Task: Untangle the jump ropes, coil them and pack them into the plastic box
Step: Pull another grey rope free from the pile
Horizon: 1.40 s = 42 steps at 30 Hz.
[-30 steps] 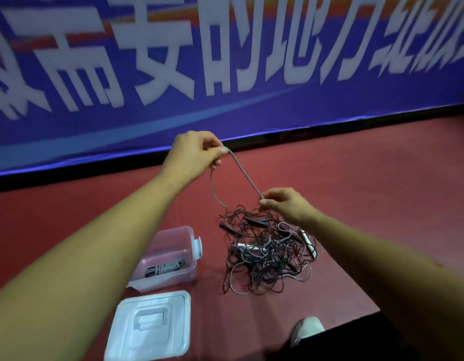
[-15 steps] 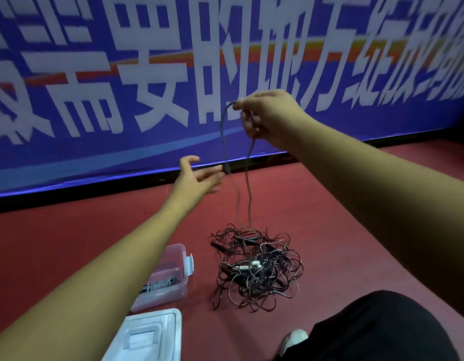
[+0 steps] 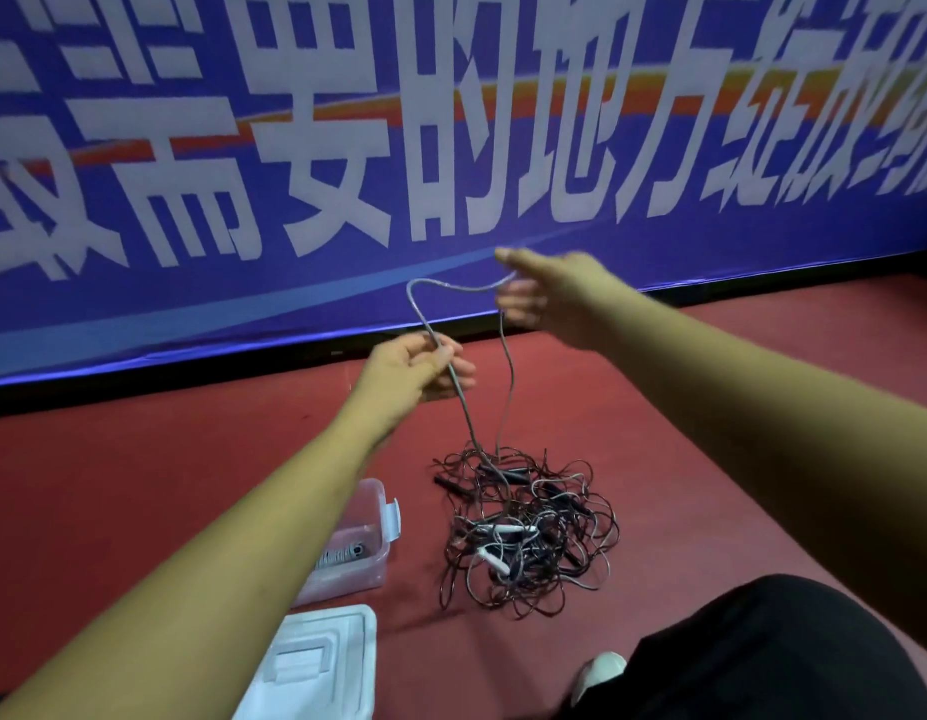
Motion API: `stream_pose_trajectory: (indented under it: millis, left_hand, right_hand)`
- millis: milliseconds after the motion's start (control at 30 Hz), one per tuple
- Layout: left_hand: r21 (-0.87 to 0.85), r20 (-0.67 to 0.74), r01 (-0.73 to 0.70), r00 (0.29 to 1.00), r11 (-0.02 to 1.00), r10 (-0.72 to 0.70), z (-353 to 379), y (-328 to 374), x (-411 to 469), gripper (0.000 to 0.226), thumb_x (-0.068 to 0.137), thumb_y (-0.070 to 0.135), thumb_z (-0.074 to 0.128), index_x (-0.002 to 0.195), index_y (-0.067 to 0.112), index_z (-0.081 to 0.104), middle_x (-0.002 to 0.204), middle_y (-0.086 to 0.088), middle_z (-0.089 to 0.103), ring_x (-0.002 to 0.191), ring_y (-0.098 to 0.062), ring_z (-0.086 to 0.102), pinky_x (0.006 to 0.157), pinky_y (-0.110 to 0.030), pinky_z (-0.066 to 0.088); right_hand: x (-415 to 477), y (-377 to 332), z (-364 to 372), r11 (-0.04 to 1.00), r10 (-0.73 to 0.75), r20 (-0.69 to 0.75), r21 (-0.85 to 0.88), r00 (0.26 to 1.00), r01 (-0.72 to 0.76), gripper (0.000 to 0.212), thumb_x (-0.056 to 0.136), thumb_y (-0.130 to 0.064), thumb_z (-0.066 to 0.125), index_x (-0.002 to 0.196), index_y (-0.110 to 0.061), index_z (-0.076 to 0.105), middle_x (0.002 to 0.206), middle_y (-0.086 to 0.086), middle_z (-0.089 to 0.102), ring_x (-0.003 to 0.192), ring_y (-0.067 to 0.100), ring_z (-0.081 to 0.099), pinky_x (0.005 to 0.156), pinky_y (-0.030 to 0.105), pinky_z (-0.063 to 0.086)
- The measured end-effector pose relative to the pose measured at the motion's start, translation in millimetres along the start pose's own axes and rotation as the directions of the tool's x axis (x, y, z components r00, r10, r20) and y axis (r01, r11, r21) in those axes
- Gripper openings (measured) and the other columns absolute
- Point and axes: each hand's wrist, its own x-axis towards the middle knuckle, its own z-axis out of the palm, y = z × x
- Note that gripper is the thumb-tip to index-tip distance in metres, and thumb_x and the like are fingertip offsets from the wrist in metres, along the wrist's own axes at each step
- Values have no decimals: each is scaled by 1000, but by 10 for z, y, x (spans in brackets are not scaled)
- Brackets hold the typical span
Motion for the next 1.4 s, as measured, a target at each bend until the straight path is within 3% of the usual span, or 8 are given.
stream_pose_trajectory:
  millis: [133,267,500,733,867,1033,1233,1400]
  left_hand:
    - [-111,-49,-31,998,993,25,-173,319,86,12,100,6,51,95,7,62,82,-8,76,78,-20,74,73,-29,60]
    - [-70,-56,-21,998,997,17,-361,386,212,10,100,9,53,97,6,61,87,-10,77,83,-23,75,74,-29,60]
    - [-152,272,181,953,972,-135,-538,-195,41,80,74,68,65,124,7,54,108,-8,72,105,-24,67,92,-38,54]
    - [435,551,185,719,881,-423,-606,-926,-387,9,98,2,55,105,-3,58,101,-15,73,97,-17,68,92,-29,52]
    - [447,332,231,854,864,-401,-834,-1041,-368,15,99,-1,50,96,3,64,99,-21,73,92,-21,65,99,-49,47]
    - [346,218,150,947,926,-235,-839,-802,-271,19,103,11,46,105,10,65,79,-7,71,82,-20,67,76,-27,47]
    - [186,260,147,946,972,-193,-893,-676,-199,21,102,8,44,101,5,64,66,-8,59,60,-23,59,62,-26,50]
    - [-52,251,233,944,971,-213,-954,-615,-138,21,91,19,50,98,4,62,64,-8,60,44,-14,49,52,-25,47]
  right_hand:
    - [-220,593,188,982,187,350,-96,918,-164,53,93,-45,57,125,-2,54,116,19,68,110,36,66,96,46,51]
    - [-420,905,417,986,77,526,-165,847,13,21,101,-9,48,118,2,57,98,26,68,85,25,69,86,33,55]
    - [-160,716,623,987,-69,374,158,925,9,17,102,-4,42,104,-2,58,82,15,70,68,22,69,68,32,56]
    - [270,525,588,943,-51,103,331,993,14,15,103,-5,37,101,-5,52,72,10,69,67,21,69,63,30,55]
    - [539,835,303,997,-30,-98,66,995,37,12,99,-2,47,89,-6,52,76,16,68,64,24,69,65,35,58]
    - [537,1569,-110,872,260,-174,-381,950,-309,27,84,-11,75,98,9,62,98,28,70,69,27,68,77,42,59]
    - [315,1684,260,886,148,276,-464,950,-3,48,86,-36,70,131,-25,58,130,-9,61,120,15,58,101,32,46]
    - [245,1631,510,967,115,536,-253,836,29,10,96,-14,60,92,-11,69,76,13,63,73,26,62,73,36,46]
